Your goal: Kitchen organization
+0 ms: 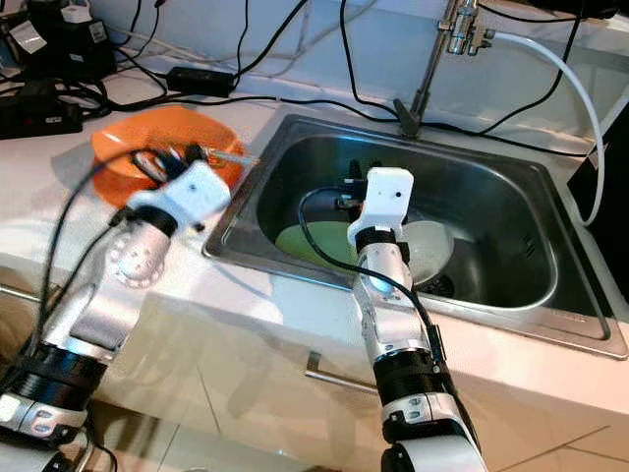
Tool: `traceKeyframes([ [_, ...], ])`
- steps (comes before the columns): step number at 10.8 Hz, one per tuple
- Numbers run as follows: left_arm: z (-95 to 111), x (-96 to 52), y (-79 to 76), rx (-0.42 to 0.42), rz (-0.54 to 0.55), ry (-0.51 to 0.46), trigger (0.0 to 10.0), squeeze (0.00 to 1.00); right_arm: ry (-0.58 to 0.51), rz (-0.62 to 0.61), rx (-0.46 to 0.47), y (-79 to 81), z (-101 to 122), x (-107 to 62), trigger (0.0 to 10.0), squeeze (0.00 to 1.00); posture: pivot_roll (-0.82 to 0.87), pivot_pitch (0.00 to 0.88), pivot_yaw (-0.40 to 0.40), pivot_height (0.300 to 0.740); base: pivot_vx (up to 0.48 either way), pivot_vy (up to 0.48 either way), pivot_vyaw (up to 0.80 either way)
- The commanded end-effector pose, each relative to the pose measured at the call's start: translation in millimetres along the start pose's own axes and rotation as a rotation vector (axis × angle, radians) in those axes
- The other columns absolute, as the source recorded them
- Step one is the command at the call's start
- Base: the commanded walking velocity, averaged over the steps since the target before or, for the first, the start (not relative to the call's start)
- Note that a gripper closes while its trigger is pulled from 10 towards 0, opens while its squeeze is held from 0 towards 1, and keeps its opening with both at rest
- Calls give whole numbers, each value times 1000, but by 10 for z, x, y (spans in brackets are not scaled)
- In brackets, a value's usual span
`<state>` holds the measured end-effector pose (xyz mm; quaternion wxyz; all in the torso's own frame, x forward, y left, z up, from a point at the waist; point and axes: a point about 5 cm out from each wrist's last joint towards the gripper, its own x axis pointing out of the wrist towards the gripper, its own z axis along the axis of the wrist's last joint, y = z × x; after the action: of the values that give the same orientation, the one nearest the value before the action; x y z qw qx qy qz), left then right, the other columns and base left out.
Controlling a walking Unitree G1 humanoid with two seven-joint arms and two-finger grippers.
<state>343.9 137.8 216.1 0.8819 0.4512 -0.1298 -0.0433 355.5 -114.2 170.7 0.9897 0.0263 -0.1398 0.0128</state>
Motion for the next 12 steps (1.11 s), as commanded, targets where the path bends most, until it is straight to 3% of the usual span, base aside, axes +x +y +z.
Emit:
traceKeyframes([
  [1, 72, 1, 81, 1, 17, -17, 10000, 0, -17, -3, 1, -5, 38, 32, 10000, 0, 277, 32, -72, 740, 0, 0, 0],
  [5, 237, -8, 254, -22, 34, -41, 10000, 0, -16, 4, 3, 11, 37, 44, 10000, 0, 281, 29, -74, 740, 0, 0, 0],
  [7, 345, -5, 451, 17, 103, -55, 10000, 0, -17, 6, 3, 9, 37, 48, 10000, 0, 283, 30, -77, 740, 0, 0, 0],
  [8, 513, -3, 562, 30, 166, -149, 10000, 0, -17, 6, 1, 8, 36, 50, 10000, 0, 285, 29, -78, 740, 0, 0, 0],
  [9, 688, -19, 573, -1, 179, -260, 10000, 0, -18, 9, 1, 17, 37, 53, 10000, 0, 285, 28, -77, 740, 0, 0, 0],
  [10, 860, -57, 495, -122, 150, -367, 10000, 0, -17, 9, 0, 22, 30, 53, 10000, 0, 284, 26, -76, 740, 0, 0, 0],
  [12, 989, -76, 276, -454, 33, -439, 10000, 0, -19, 13, 0, 22, 26, 51, 10000, 0, 275, 22, -73, 740, 0, 0, 0],
])
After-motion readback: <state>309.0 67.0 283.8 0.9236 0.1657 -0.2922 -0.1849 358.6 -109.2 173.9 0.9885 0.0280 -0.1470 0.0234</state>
